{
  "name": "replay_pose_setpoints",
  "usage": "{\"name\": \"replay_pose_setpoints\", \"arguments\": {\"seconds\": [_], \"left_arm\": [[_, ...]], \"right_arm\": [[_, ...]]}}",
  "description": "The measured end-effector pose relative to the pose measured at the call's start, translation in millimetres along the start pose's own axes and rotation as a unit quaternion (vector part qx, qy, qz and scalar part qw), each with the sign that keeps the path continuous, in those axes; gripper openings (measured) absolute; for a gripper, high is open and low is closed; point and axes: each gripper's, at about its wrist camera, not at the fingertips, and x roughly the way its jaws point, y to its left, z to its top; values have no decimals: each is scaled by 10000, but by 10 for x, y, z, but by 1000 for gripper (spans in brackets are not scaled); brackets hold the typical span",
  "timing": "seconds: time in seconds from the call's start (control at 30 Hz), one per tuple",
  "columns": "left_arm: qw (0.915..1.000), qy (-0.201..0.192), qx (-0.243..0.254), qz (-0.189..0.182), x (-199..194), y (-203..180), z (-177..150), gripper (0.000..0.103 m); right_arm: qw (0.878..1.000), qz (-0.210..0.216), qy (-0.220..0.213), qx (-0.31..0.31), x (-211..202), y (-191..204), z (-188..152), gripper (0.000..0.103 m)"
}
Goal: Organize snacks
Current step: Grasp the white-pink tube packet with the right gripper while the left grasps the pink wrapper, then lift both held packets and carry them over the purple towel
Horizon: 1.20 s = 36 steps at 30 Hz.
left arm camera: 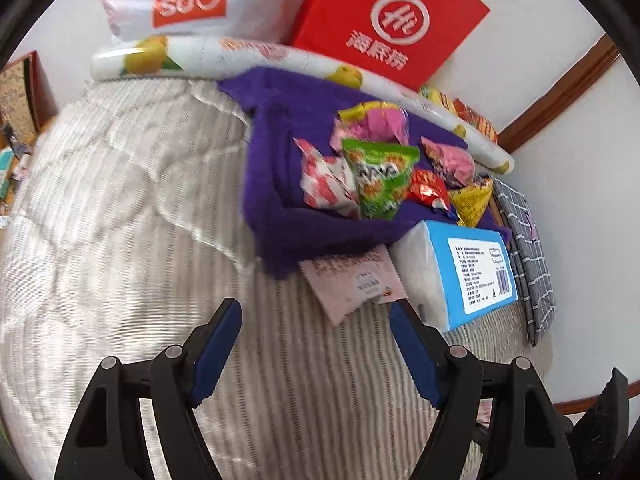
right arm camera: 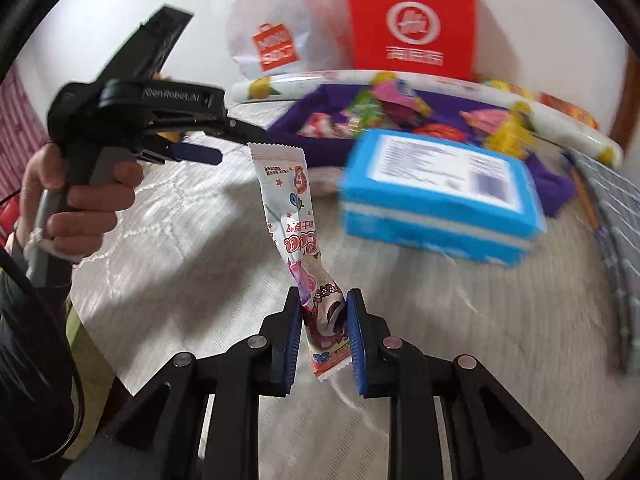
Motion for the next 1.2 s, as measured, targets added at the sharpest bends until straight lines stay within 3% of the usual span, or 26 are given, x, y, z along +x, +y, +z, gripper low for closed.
{"name": "replay_pose_setpoints", "arguments": {"seconds": [0.33, 0.57, 0.63, 0.7, 0.8, 0.93, 1.03, 1.07, 1.13, 1.2], "left_arm": [[9997, 211, -112, -23, 472, -169, 39, 75], [9967, -36, 494, 640, 613, -413, 47, 74], [9937, -88, 670, 895, 620, -444, 28, 57], [9930, -135, 733, 914, 588, -405, 10, 47], [9961, -63, 609, 639, 496, -257, -20, 45], [9957, -59, 614, 695, 406, -155, -116, 45], [9949, -90, 662, 760, 387, -163, -167, 48], [9944, -103, 699, 789, 388, -171, -179, 50], [9935, -102, 812, 796, 428, -241, -192, 66], [9907, -205, 957, 946, 477, -315, -208, 67]], "right_arm": [[9935, -904, 160, 679, -124, -780, -254, 22], [9924, -1015, 125, 680, 60, -891, -215, 23], [9927, -1018, 120, 642, 80, -877, -210, 23], [9928, -997, 101, 654, 81, -887, -210, 24], [9928, -952, 77, 727, 76, -910, -211, 24], [9925, -987, 53, 716, 61, -892, -221, 25], [9927, -977, 42, 703, 59, -887, -218, 33], [9928, -965, 35, 712, 62, -891, -211, 38], [9927, -967, -10, 719, 69, -889, -187, 45], [9926, -977, -76, 712, 86, -888, -166, 45]]}}
